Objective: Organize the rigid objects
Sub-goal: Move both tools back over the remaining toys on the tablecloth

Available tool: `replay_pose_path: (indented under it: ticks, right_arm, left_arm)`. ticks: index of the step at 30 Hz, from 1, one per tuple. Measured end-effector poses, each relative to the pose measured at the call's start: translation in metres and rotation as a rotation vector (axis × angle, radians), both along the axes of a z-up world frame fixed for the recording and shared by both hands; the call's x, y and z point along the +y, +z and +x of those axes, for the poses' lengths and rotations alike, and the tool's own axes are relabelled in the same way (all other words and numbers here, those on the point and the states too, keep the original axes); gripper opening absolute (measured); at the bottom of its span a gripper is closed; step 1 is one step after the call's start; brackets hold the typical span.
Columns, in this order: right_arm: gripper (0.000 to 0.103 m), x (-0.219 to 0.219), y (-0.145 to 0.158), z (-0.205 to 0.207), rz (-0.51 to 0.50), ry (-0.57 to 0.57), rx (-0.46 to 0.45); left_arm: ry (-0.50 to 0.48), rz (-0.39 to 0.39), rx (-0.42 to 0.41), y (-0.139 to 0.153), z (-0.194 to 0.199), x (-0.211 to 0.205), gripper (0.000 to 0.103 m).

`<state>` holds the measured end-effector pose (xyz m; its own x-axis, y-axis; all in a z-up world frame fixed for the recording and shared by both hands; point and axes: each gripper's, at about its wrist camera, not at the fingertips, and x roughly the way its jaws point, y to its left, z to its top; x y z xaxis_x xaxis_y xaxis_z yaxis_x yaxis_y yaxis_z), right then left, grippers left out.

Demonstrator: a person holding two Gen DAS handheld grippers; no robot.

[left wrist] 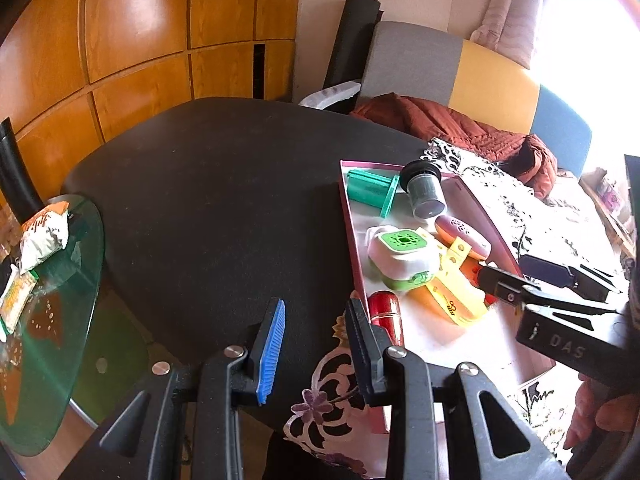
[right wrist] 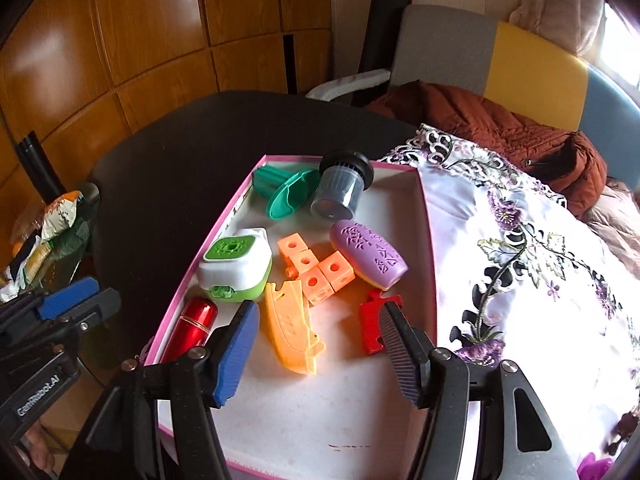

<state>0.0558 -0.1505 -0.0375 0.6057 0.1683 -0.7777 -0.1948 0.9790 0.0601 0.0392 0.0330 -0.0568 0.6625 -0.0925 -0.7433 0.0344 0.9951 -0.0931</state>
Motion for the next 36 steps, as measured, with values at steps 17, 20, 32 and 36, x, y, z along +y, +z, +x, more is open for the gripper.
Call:
replay_pose_path:
  ticks: [17, 20, 32, 36]
  right_arm:
    - [0.074, -0.103, 0.033, -0.037, -0.018, -0.208, -0.100]
    - [0.075, -0.135, 0.038, -0.044, -0.037, -0.276, -0.114]
    - [0.083, -0.288, 0.062, -0.102, -0.074, -0.666, -0.186]
    - [0.085, -0.338, 0.062, -0.127, -0.073, -0.819, -0.211]
  left_arm:
    - [-0.105, 0.039, -0.028, 0.011, -0.006, -0.033, 0.031]
    - [-0.136, 0.047, -0.033, 0.013, -0.007, -0.044, 0.031]
    - [-0.290, 0.089, -0.037, 0.015, -0.014, -0.102, 0.034]
    - [-0.349, 0.104, -0.040, 0.017, -0.015, -0.125, 0.035]
